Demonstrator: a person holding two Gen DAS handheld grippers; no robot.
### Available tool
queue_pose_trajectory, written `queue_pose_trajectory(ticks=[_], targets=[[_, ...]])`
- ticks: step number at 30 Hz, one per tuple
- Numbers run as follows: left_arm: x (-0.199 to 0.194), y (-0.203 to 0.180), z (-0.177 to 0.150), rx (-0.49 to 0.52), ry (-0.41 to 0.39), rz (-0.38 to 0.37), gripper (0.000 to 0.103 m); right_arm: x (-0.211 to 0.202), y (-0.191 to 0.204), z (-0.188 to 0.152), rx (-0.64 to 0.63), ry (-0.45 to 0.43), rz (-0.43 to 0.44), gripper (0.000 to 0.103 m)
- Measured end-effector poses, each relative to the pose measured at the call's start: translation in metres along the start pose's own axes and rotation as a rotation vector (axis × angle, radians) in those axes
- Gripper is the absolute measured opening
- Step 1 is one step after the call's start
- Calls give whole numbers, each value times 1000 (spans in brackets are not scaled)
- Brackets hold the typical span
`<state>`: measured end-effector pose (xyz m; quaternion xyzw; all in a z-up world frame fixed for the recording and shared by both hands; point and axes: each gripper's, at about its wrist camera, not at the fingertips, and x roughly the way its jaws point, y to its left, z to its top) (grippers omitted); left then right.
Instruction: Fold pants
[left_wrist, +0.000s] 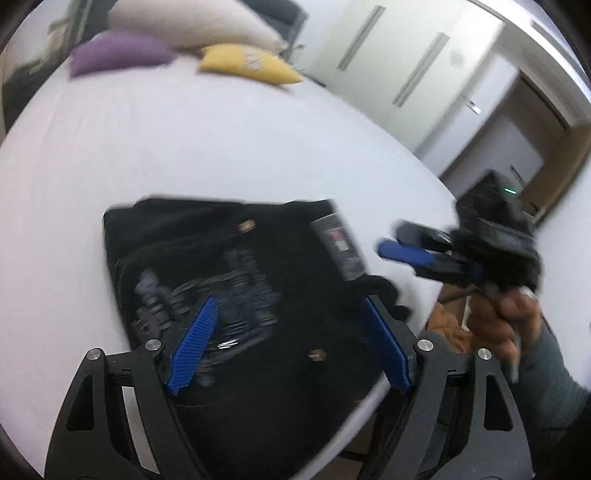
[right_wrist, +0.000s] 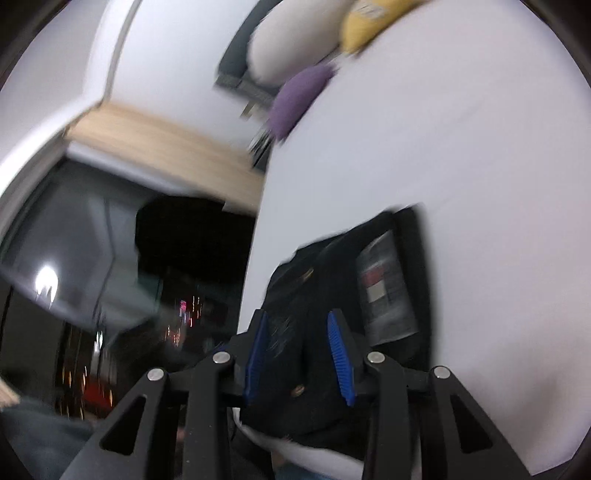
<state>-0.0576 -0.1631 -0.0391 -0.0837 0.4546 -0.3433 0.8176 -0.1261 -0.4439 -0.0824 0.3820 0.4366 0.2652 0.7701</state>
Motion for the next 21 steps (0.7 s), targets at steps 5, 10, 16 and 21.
queue_pose_trajectory(ticks=[5, 10, 16, 21], targets=[[28, 22, -18, -22, 66, 11, 77, 42, -34, -30, 54, 144, -164, 0], [17, 27, 0, -28, 16, 0, 78, 25, -44, -33, 96, 97, -141, 0], [67, 74, 27, -99, 59, 1, 75, 29, -35, -27, 89, 111, -163, 0], [77, 54, 19, 63, 52, 83, 74, 22, -40, -33, 94, 107, -171, 0]])
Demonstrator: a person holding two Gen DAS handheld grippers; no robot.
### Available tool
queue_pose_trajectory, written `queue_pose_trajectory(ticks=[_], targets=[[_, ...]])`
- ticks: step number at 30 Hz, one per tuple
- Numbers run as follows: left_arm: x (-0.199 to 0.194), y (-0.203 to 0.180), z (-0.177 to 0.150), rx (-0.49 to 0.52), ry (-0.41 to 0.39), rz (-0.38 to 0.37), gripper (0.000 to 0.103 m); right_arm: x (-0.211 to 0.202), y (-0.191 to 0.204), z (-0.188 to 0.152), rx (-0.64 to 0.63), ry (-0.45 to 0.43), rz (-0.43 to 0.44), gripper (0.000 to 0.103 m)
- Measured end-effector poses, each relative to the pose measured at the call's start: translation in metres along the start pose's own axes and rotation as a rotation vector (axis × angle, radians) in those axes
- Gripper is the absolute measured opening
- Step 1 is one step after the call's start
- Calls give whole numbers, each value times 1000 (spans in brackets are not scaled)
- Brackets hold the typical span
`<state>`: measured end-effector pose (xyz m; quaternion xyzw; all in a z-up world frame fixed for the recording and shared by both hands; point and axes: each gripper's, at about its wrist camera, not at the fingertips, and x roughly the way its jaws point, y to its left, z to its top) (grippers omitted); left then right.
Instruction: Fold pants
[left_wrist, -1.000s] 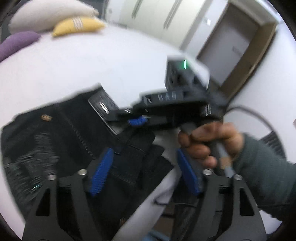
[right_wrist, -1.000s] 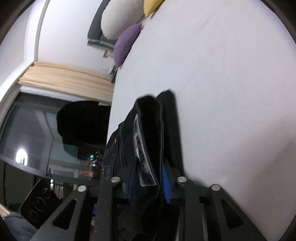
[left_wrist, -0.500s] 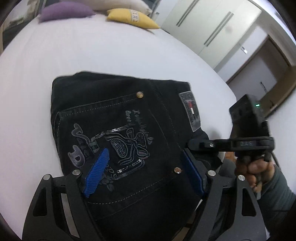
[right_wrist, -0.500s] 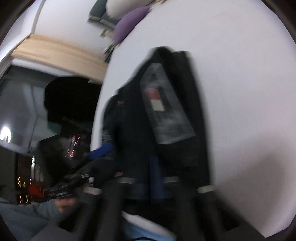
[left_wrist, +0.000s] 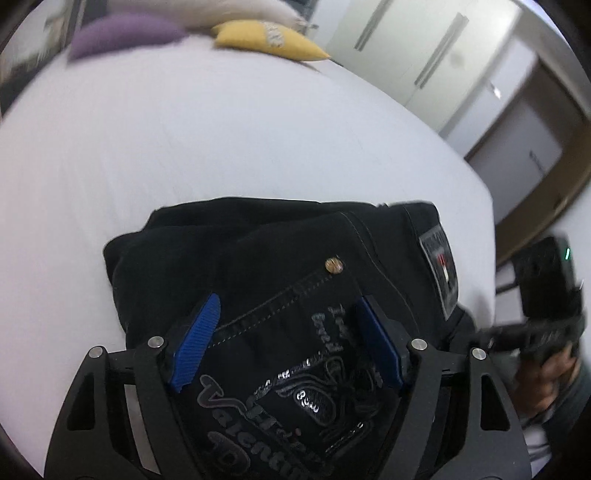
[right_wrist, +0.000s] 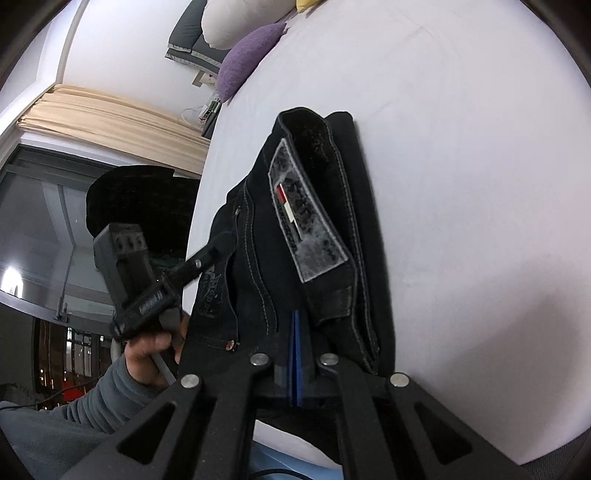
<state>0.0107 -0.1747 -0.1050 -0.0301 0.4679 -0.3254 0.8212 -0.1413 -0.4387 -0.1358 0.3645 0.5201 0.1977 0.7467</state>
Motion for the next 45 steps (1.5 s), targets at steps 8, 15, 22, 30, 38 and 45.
queue_pose_trajectory(ticks=[8, 15, 22, 30, 38, 45], targets=[[-51, -46, -87, 221, -28, 27, 73, -10, 17, -11, -36, -9, -23, 1], [-39, -60, -100, 320, -32, 79, 73, -10, 30, -14, -113, -13, -107, 1], [-105, -18, -65, 77, -180, 74, 100, -64, 42, 10, -152, -170, -53, 67], [-29, 50, -50, -278, 91, -144, 100, -17, -11, 65, 14, -31, -15, 66], [1, 39, -32, -247, 177, -148, 62, 19, 3, 79, -31, 41, -49, 37], [-1, 45, -25, -280, 160, -153, 26, 12, 51, 78, -158, -1, -126, 24]])
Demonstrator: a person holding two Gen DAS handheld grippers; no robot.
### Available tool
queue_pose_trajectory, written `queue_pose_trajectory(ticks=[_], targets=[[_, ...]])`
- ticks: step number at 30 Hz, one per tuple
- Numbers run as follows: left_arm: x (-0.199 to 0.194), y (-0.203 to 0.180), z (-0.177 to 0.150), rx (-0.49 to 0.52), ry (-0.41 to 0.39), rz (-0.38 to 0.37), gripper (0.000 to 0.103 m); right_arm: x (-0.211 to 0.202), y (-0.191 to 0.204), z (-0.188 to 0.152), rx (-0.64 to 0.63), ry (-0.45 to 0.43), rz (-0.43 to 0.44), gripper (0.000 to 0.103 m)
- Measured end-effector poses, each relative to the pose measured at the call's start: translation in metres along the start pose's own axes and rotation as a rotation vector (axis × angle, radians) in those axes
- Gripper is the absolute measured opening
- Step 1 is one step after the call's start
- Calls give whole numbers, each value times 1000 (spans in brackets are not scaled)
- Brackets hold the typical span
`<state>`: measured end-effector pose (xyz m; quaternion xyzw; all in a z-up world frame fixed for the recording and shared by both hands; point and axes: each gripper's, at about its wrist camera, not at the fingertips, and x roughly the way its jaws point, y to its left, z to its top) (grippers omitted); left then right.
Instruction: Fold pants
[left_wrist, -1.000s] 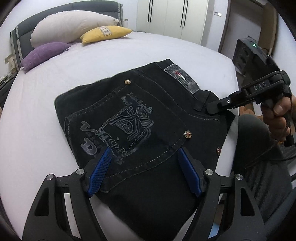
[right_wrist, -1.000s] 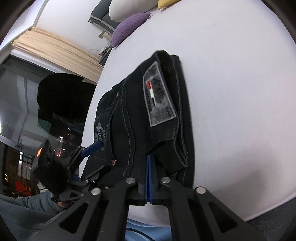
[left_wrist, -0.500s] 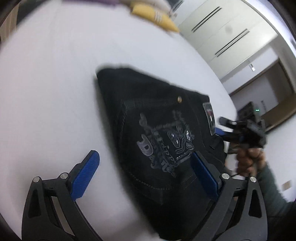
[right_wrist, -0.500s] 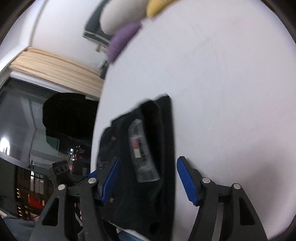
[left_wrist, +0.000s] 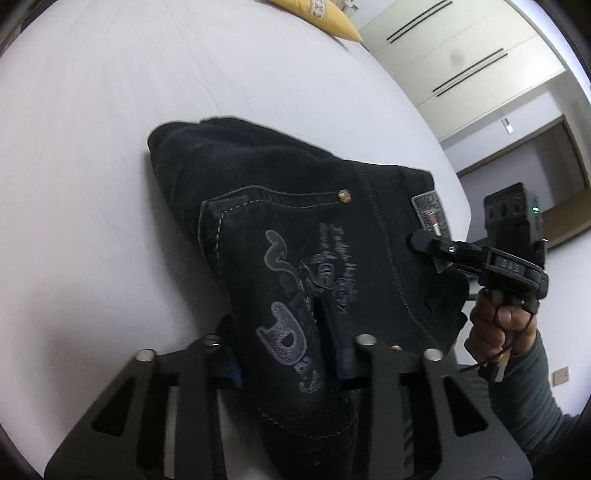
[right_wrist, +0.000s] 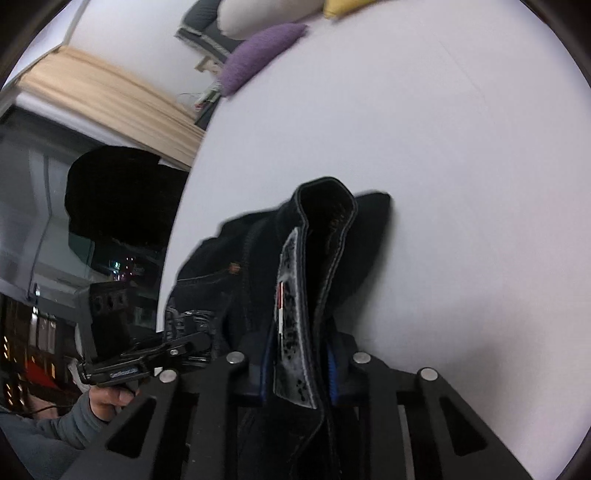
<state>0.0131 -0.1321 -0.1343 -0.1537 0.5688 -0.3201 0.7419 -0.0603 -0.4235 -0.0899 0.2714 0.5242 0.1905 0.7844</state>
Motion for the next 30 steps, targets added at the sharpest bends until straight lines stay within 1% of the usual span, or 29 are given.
queue_pose_trajectory(ticks=[1, 2, 4, 7, 10, 12, 13, 14, 17, 19, 20, 21, 22, 23, 24, 25, 26, 27, 28, 29, 30], targets=[[-7, -2, 3, 2, -16, -3, 23, -2, 9, 5, -24, -11, 1, 24], [-13, -4, 6, 7, -30, -9, 23, -5, 22, 13, -54, -23, 5, 23], [-31, -9, 19, 29, -79, -7, 22, -10, 34, 27, -88, -38, 14, 23], [-63, -7, 51, 66, -169, 21, 22, -4, 51, 62, -126, -55, 29, 23], [-82, 9, 95, 90, -226, 74, 22, 12, 60, 108, -118, -71, 64, 23], [-87, 19, 117, 104, -241, 107, 22, 30, 67, 143, -108, -83, 90, 23], [-88, 26, 128, 112, -244, 123, 22, 37, 71, 152, -105, -85, 93, 23], [-87, 34, 140, 119, -242, 140, 22, 50, 73, 168, -101, -83, 95, 23], [-75, 69, 168, 93, -229, 164, 22, 79, 71, 193, -81, -57, 102, 23], [-72, 97, 178, 71, -215, 171, 24, 107, 62, 202, -57, -29, 94, 23], [-61, 110, 182, 61, -199, 187, 25, 123, 54, 206, -35, -5, 87, 25], [-56, 132, 186, 42, -180, 208, 28, 138, 43, 206, -6, 22, 68, 29], [-45, 149, 187, 16, -156, 234, 44, 147, 30, 202, 26, 30, 31, 42], [-34, 165, 185, -17, -139, 253, 55, 155, 15, 199, 66, 30, -14, 48], [-28, 174, 180, -37, -151, 245, 61, 158, 1, 193, 109, 13, 31, 49], [-29, 179, 174, -33, -192, 221, 62, 154, -6, 189, 131, -18, 82, 50], [-31, 179, 170, -16, -211, 223, 63, 147, -10, 184, 140, -54, 104, 52], [-33, 178, 167, -6, -217, 232, 70, 142, -12, 181, 138, -68, 103, 53], [-35, 177, 163, 3, -218, 250, 76, 133, -15, 176, 139, -85, 92, 57], [-41, 174, 159, 2, -227, 280, 76, 123, -17, 172, 146, -110, 73, 62], [-48, 172, 158, -1, -245, 302, 76, 109, -16, 168, 154, -144, 38, 65]])
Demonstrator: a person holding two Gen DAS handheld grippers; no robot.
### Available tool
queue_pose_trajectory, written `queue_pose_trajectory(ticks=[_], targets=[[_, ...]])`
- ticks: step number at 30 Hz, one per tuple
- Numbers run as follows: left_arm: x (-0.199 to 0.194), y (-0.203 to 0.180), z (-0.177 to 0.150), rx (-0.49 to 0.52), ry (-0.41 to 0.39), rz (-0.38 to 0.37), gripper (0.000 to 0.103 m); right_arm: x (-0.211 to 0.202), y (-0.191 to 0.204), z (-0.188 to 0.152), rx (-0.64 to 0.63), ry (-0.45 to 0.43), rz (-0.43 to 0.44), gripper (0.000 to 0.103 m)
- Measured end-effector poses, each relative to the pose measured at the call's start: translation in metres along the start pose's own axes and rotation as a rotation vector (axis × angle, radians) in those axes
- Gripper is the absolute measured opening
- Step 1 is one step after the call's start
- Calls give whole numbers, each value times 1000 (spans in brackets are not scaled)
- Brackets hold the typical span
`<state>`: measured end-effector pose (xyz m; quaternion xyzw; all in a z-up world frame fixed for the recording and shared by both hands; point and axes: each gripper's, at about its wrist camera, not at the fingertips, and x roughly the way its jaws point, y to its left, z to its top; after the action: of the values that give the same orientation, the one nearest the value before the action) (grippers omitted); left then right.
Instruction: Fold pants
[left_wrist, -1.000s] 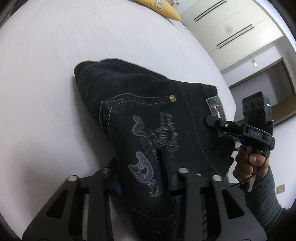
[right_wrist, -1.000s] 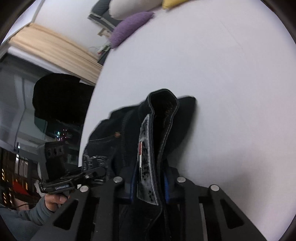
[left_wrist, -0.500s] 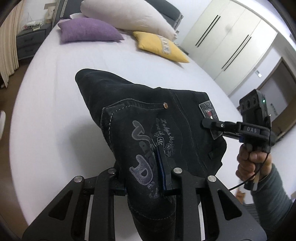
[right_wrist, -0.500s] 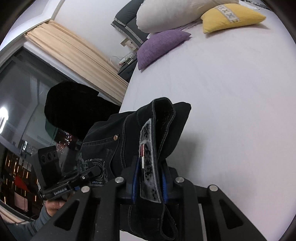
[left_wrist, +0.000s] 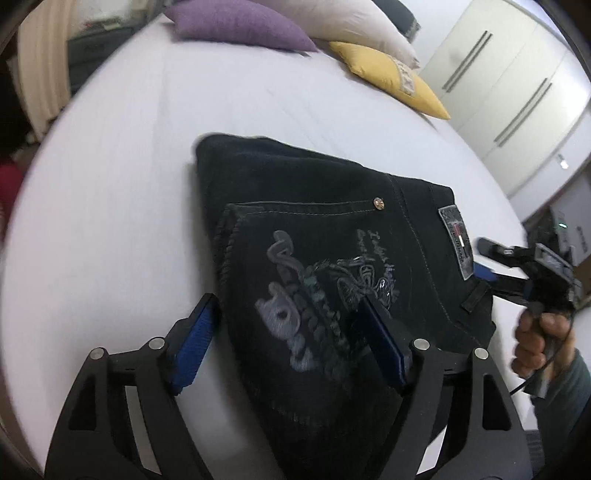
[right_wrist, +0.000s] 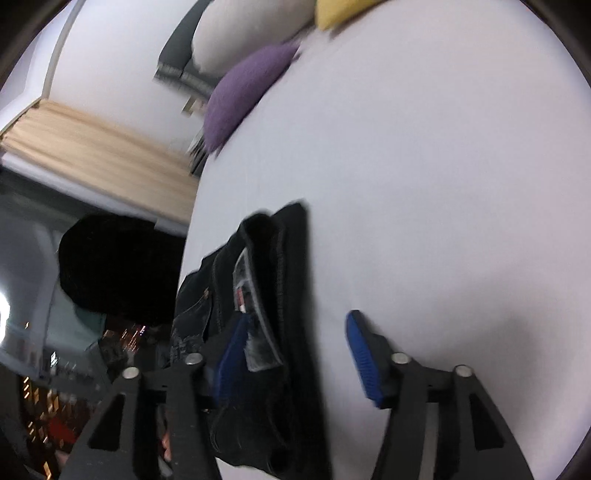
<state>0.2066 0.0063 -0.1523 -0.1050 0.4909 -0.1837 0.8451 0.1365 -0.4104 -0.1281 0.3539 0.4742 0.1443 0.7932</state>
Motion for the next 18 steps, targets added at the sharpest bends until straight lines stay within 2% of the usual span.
queue_pose_trajectory(ticks=[2, 3, 4, 6, 7, 8, 10, 11, 13, 14, 16, 18], targets=[[-22, -10, 0, 22, -68, 34, 77, -26, 9, -5, -28, -66, -39, 68], [-41, -16, -5, 49, -120, 65, 81, -42, 18, -10, -61, -102, -56, 68], [-61, -28, -10, 84, -183, 106, 89, -55, 27, -16, -94, -130, -76, 69], [-111, -56, -26, 161, -351, 183, 98, -86, 51, -33, -184, -203, -133, 71], [-130, -61, -34, 186, -407, 201, 103, -95, 63, -36, -226, -237, -156, 74], [-159, -76, -47, 225, -499, 237, 103, -108, 77, -43, -270, -277, -178, 79], [-190, -105, -57, 272, -589, 313, 103, -140, 111, -65, -360, -392, -221, 85], [-210, -121, -62, 293, -626, 365, 103, -156, 127, -76, -397, -455, -228, 92], [-249, -144, -73, 285, -707, 420, 103, -183, 153, -91, -450, -571, -236, 103], [-272, -150, -81, 268, -764, 418, 103, -202, 169, -105, -486, -655, -244, 103], [-313, -160, -93, 242, -872, 375, 103, -229, 195, -126, -543, -764, -261, 103], [-350, -168, -93, 239, -908, 348, 103, -259, 218, -145, -583, -875, -271, 103]])
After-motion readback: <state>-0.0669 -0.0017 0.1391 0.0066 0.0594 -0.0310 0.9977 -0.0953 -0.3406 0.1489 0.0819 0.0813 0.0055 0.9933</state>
